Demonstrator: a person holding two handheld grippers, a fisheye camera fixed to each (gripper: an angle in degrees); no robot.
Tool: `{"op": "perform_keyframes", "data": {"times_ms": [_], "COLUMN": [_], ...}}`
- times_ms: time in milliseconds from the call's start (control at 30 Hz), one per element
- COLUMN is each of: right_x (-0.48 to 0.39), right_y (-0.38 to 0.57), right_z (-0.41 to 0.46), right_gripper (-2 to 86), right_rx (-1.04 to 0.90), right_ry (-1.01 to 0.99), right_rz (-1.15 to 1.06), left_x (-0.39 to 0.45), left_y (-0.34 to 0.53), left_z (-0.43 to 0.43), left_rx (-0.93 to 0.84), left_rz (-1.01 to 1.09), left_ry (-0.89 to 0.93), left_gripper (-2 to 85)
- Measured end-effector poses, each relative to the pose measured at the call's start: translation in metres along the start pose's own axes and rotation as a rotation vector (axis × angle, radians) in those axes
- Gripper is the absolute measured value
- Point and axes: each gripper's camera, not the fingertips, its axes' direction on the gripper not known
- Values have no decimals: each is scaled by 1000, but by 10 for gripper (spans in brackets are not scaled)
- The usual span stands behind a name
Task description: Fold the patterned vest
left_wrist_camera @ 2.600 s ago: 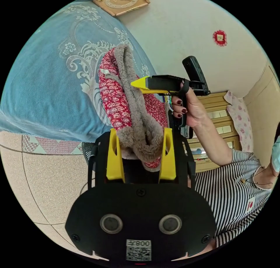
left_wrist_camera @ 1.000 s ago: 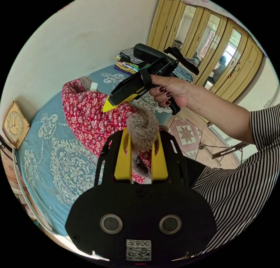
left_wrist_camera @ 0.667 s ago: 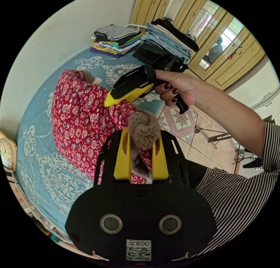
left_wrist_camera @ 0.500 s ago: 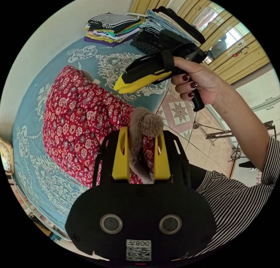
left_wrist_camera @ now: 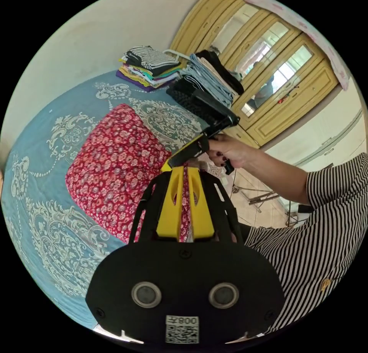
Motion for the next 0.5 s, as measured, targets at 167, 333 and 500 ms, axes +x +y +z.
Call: {"op": "perform_keyframes", "data": {"times_ms": [167, 333, 500], "right_x": [-2, -17, -26], "right_y": [6, 10, 15], "right_z": [1, 9, 15], "right_gripper": [1, 1, 1], "right_rx": [4, -7, 1], "right_ry": [25, 147, 268], "right_rz": [-20, -87, -139], "left_x": [-62, -108, -126], "left_y": [-34, -54, -52], "left_z": [-10, 53, 70], "left_rx": [36, -227, -218], "left_rz": [-119, -176, -240], "left_ry": [-117, -203, -152], "left_gripper": [7, 2, 1]}}
